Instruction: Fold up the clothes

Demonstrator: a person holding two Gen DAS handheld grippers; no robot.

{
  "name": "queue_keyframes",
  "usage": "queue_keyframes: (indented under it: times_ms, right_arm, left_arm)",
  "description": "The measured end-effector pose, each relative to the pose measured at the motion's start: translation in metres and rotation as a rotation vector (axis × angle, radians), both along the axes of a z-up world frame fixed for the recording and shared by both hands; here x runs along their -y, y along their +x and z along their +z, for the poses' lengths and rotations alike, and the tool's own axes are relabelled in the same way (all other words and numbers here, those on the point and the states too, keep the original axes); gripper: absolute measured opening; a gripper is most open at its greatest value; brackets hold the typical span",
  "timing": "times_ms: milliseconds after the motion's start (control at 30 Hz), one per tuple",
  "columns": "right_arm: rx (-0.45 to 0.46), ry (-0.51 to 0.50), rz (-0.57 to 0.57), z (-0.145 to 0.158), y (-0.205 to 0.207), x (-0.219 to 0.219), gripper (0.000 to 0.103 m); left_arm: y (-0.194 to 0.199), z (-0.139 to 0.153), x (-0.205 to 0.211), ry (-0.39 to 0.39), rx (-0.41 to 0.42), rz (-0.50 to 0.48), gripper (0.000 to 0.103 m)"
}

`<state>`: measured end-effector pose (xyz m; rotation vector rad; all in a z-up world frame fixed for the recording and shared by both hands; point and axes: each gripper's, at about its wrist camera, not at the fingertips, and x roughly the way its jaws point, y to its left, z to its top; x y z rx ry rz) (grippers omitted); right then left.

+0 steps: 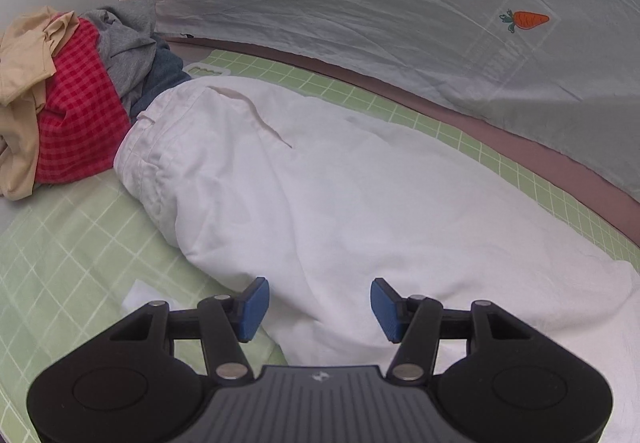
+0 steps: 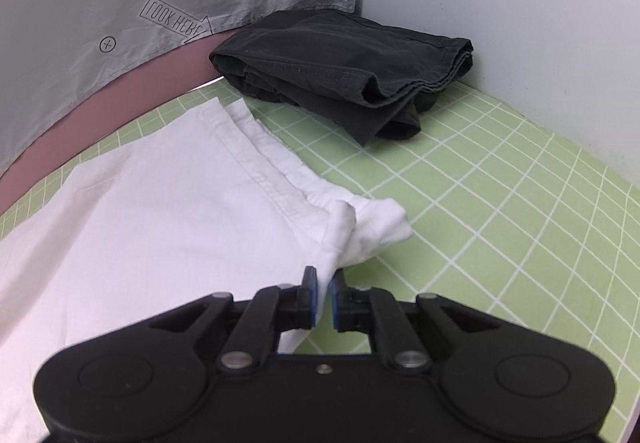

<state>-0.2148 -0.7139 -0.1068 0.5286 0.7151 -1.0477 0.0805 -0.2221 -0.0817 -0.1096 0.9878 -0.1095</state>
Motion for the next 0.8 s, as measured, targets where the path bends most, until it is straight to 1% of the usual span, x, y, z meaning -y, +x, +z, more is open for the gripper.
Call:
queue_keyframes:
  times_ms: [33, 67, 133, 200, 367, 433, 467, 500, 533, 600, 667, 733, 767, 800]
  right_arm:
    - [0.001, 0.005, 0.001, 0.001, -0.006, -0.003, 0.030]
    - [0.024, 0.018, -0.003, 0.003, -0.014, -0.005, 0.038]
    - [0.104, 0.071, -0.011, 0.007, -0.030, -0.005, 0.038]
    - [0.163, 0.130, -0.009, 0.007, -0.038, -0.002, 0.034]
    - [0.224, 0.230, 0.006, 0.000, -0.039, 0.009, 0.033]
    - [0.207, 0.246, 0.027, -0.004, -0.033, 0.013, 0.033]
    - [0.188, 0.245, 0.036, -0.006, -0.029, 0.013, 0.032]
    - [0.164, 0.240, 0.043, -0.007, -0.025, 0.014, 0.027]
    - [0.152, 0.240, 0.049, -0.008, -0.023, 0.015, 0.023]
    - [0.146, 0.232, 0.068, -0.007, -0.021, 0.017, 0.006]
    - [0.144, 0.217, 0.095, -0.004, -0.020, 0.017, 0.003]
    - [0.147, 0.196, 0.128, 0.003, -0.021, 0.017, 0.002]
    - [0.154, 0.191, 0.136, 0.006, -0.022, 0.018, 0.002]
    - [0.161, 0.185, 0.144, 0.009, -0.022, 0.018, 0.002]
  left_arm:
    - [-0.007, -0.003, -0.001, -0.011, -0.013, 0.005, 0.058]
    - [-0.014, -0.006, -0.002, -0.021, -0.025, 0.010, 0.057]
    - [-0.027, -0.012, -0.004, -0.042, -0.051, 0.020, 0.058]
    - [-0.039, -0.019, -0.005, -0.069, -0.079, 0.034, 0.061]
    - [-0.053, -0.045, 0.000, -0.187, -0.170, 0.115, 0.063]
    - [-0.054, -0.051, 0.004, -0.214, -0.183, 0.135, 0.063]
    - [-0.054, -0.052, 0.006, -0.215, -0.183, 0.142, 0.064]
    - [-0.054, -0.054, 0.008, -0.216, -0.183, 0.149, 0.068]
    - [-0.054, -0.055, 0.010, -0.217, -0.182, 0.156, 0.069]
    - [-0.052, -0.056, 0.013, -0.230, -0.179, 0.172, 0.069]
    - [-0.049, -0.055, 0.015, -0.246, -0.176, 0.189, 0.069]
    - [-0.046, -0.055, 0.017, -0.262, -0.172, 0.206, 0.067]
    - [-0.045, -0.054, 0.018, -0.265, -0.169, 0.213, 0.058]
    - [-0.044, -0.053, 0.019, -0.259, -0.168, 0.223, 0.037]
